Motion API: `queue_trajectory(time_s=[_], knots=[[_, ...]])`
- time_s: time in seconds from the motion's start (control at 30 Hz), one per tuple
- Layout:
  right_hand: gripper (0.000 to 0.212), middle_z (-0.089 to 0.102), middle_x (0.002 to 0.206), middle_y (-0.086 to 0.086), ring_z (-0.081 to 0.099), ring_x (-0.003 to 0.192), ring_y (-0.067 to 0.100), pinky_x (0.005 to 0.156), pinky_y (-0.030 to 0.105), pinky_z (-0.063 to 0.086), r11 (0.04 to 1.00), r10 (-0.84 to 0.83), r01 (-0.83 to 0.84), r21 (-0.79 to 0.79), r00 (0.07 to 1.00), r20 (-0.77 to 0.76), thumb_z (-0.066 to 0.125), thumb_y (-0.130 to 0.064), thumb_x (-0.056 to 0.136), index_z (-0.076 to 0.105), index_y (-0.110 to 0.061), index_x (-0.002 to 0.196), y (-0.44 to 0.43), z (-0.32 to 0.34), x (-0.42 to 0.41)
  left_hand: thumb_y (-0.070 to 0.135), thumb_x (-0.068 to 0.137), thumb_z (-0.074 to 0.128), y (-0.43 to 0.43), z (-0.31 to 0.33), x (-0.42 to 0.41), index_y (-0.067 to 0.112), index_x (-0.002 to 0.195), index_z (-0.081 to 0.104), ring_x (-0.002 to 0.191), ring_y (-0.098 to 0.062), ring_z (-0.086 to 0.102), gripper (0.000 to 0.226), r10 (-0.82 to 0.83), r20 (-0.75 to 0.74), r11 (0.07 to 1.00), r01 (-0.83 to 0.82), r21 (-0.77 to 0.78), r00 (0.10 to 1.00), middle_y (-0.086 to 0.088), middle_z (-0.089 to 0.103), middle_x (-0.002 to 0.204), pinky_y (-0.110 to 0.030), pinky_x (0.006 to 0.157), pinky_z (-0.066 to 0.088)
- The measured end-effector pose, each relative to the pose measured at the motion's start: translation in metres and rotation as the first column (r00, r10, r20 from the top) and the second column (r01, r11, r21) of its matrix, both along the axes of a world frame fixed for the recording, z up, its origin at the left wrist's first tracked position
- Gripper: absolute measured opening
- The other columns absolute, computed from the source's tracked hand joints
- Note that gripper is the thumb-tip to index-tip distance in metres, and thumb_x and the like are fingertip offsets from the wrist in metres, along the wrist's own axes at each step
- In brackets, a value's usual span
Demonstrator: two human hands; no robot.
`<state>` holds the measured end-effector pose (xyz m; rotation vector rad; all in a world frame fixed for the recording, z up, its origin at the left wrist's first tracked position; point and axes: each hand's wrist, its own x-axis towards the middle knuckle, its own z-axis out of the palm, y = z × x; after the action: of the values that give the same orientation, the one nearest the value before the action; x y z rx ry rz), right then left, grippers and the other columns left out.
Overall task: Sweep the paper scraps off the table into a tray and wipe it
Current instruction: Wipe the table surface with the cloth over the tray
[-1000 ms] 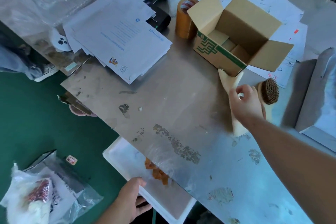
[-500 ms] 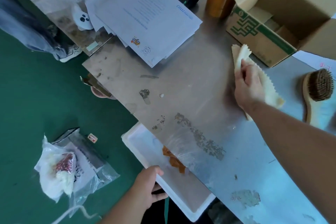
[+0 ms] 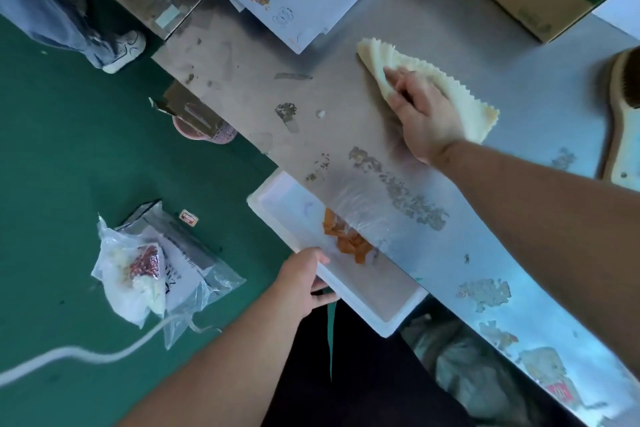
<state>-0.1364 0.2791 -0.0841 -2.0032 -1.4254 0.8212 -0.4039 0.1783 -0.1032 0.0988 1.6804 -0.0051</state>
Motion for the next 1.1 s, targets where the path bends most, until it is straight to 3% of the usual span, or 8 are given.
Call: queue_trajectory(time_s=[0.23, 0.47, 0.63, 0.7, 0.77, 0.9, 1.03, 1.1], knots=[[0.018, 0.053, 0.15, -0.009, 0.035, 0.146, 0.009, 0.114, 0.016, 0.017, 0.988, 0.153, -0.153, 0.022, 0.988, 0.012, 0.046, -0.023, 0.106, 0.048, -0.012, 0.091, -0.047, 0.002, -0.045, 0.005, 0.092, 0.058, 0.0, 0.011, -0.003, 0.016, 0.107, 0.058, 0.108, -0.038, 0.068, 0.019, 0.021, 0.024, 1.0, -0.021, -0.011, 0.999, -0.013, 0.056, 0.112, -0.057, 0.083, 0.063], [0.015, 0.053, 0.15, -0.008, 0.032, 0.149, 0.009, 0.121, 0.026, 0.017, 0.979, 0.2, -0.2, 0.033, 0.98, -0.014, 0.046, -0.019, 0.106, 0.047, -0.016, 0.091, -0.098, 0.002, -0.088, 0.004, 0.092, 0.059, 0.001, 0.026, -0.004, 0.009, 0.117, 0.058, 0.11, -0.039, 0.067, 0.025, -0.015, 0.013, 0.999, 0.016, -0.031, 1.0, -0.016, 0.054, 0.128, -0.056, 0.082, 0.063], [0.011, 0.054, 0.149, -0.008, 0.032, 0.149, 0.008, 0.123, 0.026, 0.016, 0.983, 0.183, -0.181, 0.039, 0.982, -0.051, 0.047, -0.019, 0.105, 0.047, -0.022, 0.095, -0.12, 0.004, -0.11, 0.007, 0.092, 0.059, 0.0, 0.03, -0.007, 0.006, 0.117, 0.059, 0.108, -0.039, 0.069, 0.025, -0.055, 0.001, 0.998, 0.055, -0.039, 0.998, -0.019, 0.058, 0.129, -0.047, 0.057, 0.065], [0.008, 0.053, 0.15, -0.006, 0.032, 0.149, 0.01, 0.124, 0.031, 0.017, 0.982, 0.187, -0.186, 0.031, 0.981, -0.045, 0.045, -0.021, 0.104, 0.052, -0.026, 0.105, -0.133, 0.004, -0.123, 0.008, 0.092, 0.059, 0.0, 0.031, -0.007, 0.005, 0.118, 0.06, 0.106, -0.039, 0.069, 0.027, -0.056, 0.005, 0.998, 0.056, -0.039, 0.998, -0.019, 0.059, 0.13, -0.045, 0.05, 0.063], [0.025, 0.053, 0.151, -0.002, 0.031, 0.15, 0.013, 0.125, 0.034, 0.016, 0.979, 0.202, -0.201, 0.01, 0.979, -0.035, 0.043, -0.024, 0.104, 0.059, -0.023, 0.123, -0.147, 0.004, -0.135, 0.01, 0.092, 0.06, 0.0, 0.033, -0.007, 0.005, 0.111, 0.06, 0.102, -0.037, 0.069, 0.019, -0.053, 0.01, 0.998, 0.053, -0.044, 0.999, -0.021, 0.06, 0.13, -0.042, 0.046, 0.061], [0.036, 0.05, 0.153, 0.004, 0.031, 0.15, 0.015, 0.124, 0.02, 0.003, 0.969, 0.245, -0.244, -0.038, 0.968, 0.053, 0.043, -0.025, 0.107, 0.058, -0.015, 0.138, -0.166, 0.003, -0.157, 0.011, 0.092, 0.061, -0.001, 0.036, -0.007, 0.004, 0.096, 0.059, 0.105, -0.04, 0.071, 0.008, -0.037, 0.018, 0.997, 0.038, -0.06, 0.999, -0.02, 0.064, 0.122, -0.047, 0.069, 0.064], [0.036, 0.055, 0.146, -0.009, 0.036, 0.145, 0.008, 0.122, 0.028, 0.02, 0.995, 0.083, -0.091, -0.051, 0.987, -0.135, 0.036, -0.03, 0.108, 0.06, -0.018, 0.132, -0.169, 0.008, -0.171, 0.008, 0.093, 0.062, -0.004, 0.037, -0.008, 0.005, 0.095, 0.059, 0.107, -0.04, 0.07, 0.005, -0.018, 0.026, 0.997, 0.02, -0.076, 1.0, -0.017, 0.062, 0.11, -0.051, 0.079, 0.062], [0.024, 0.062, 0.126, -0.018, 0.051, 0.125, 0.003, 0.108, 0.028, 0.04, 0.992, -0.094, 0.063, -0.111, 0.948, -0.303, 0.04, -0.029, 0.107, 0.062, -0.022, 0.115, -0.171, 0.022, -0.176, 0.007, 0.093, 0.061, -0.007, 0.038, -0.011, 0.005, 0.106, 0.062, 0.109, -0.04, 0.07, 0.013, -0.001, 0.027, 0.996, 0.003, -0.084, 1.0, -0.017, 0.062, 0.106, -0.05, 0.075, 0.063]])
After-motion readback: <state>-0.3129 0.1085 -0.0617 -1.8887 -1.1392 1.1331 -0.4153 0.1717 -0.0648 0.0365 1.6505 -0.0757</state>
